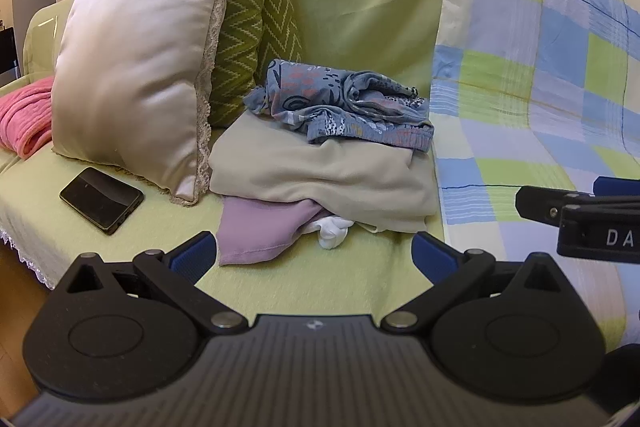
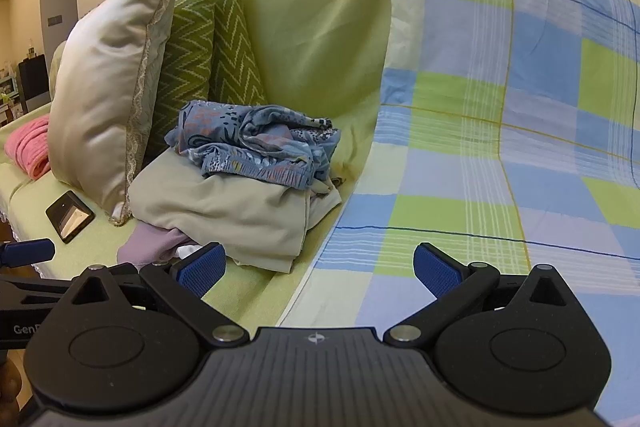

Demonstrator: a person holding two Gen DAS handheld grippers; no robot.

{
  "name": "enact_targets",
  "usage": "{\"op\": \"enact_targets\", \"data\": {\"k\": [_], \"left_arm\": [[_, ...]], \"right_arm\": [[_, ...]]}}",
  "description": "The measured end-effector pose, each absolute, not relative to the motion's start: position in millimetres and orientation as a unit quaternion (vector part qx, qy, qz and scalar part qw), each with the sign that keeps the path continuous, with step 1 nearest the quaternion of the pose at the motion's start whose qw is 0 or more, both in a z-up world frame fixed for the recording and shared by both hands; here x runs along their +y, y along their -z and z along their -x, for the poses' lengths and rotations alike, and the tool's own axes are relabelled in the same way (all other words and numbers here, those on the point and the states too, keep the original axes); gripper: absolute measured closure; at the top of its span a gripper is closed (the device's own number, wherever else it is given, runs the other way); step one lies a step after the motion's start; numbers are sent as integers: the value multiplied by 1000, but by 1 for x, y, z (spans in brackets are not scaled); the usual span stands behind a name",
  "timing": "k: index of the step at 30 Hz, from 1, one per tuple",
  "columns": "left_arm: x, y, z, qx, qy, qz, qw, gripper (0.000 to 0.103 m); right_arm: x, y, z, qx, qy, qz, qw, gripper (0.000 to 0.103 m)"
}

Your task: Fold clothes

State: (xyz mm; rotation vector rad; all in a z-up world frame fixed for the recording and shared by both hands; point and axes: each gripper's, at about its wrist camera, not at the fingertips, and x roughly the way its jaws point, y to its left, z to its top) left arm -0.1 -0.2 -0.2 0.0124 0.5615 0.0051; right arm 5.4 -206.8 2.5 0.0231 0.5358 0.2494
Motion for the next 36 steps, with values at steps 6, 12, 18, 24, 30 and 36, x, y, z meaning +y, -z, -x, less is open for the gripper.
{"op": "enact_targets", "data": {"k": [6, 12, 18, 24, 30, 36], "left_arm": [[-2, 2, 1, 271, -8, -17, 962, 1], [-3, 3, 2, 264, -14, -27, 964, 1], [-7, 3, -1, 269, -12, -35, 962, 1], [-2, 4, -1, 270, -12, -21, 962, 1], [-4, 5, 0, 271, -12, -26, 962, 1], [-5, 5, -1, 272, -13, -27, 962, 1]], "right_arm": [[-208, -4, -5, 266, -122, -18, 956, 0], [-215, -1, -8, 267, -123, -19, 956, 0], [-217, -1, -8, 270, -122, -28, 955, 0], [-217, 0, -9, 272, -122, -29, 954, 0], [-218, 0, -9, 272, -122, -28, 954, 0], [-217, -1, -9, 273, -121, -27, 954, 0]]}}
